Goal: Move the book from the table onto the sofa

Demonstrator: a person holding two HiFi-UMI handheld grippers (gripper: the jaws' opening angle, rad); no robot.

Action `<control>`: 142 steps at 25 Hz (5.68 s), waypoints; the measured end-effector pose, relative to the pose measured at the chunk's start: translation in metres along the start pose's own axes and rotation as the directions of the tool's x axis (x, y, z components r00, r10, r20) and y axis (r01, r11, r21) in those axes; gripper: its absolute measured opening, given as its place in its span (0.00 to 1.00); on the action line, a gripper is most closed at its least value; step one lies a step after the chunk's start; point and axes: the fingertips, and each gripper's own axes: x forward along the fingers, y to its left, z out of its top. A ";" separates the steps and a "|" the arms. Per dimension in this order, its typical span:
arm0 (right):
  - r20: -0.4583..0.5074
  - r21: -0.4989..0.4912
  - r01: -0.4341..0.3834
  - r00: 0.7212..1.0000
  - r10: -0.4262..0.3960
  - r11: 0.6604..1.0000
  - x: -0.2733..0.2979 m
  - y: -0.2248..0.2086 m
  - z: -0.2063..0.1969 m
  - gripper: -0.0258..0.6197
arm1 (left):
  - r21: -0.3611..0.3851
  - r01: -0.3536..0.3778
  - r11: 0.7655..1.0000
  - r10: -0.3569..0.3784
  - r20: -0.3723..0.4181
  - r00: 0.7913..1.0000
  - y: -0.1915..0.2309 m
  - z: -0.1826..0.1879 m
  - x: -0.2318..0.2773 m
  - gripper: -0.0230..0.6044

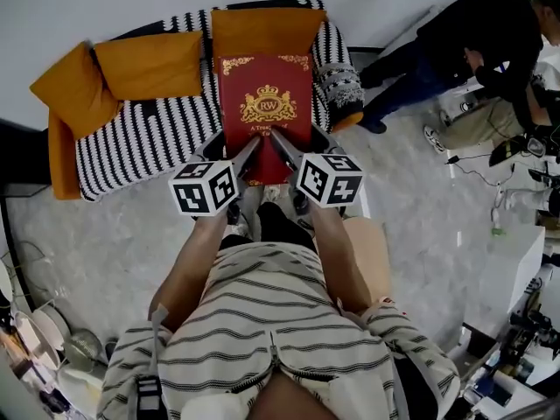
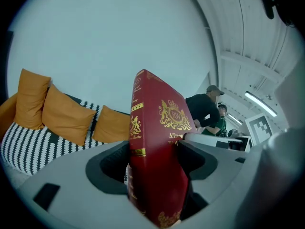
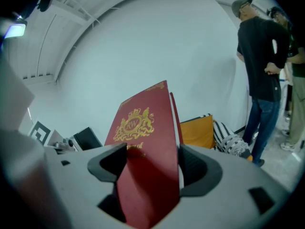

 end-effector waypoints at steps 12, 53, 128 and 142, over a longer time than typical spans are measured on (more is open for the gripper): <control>-0.073 0.000 -0.082 0.994 0.081 0.997 0.081 -0.067 0.036 0.58 | -0.056 -0.093 0.994 0.094 0.005 0.996 0.025 0.031 0.093 0.54; -0.282 0.098 -0.030 0.958 0.057 0.995 0.267 -0.161 -0.036 0.58 | -0.184 -0.189 0.965 0.151 -0.203 0.968 0.170 -0.015 0.246 0.54; -0.564 0.198 0.120 0.826 0.013 0.973 0.492 -0.332 -0.370 0.57 | -0.259 -0.306 0.916 0.126 -0.538 0.833 0.405 -0.311 0.448 0.54; -0.604 0.144 0.130 0.797 -0.017 0.981 0.491 -0.335 -0.386 0.57 | -0.242 -0.304 0.921 0.122 -0.562 0.818 0.410 -0.332 0.450 0.54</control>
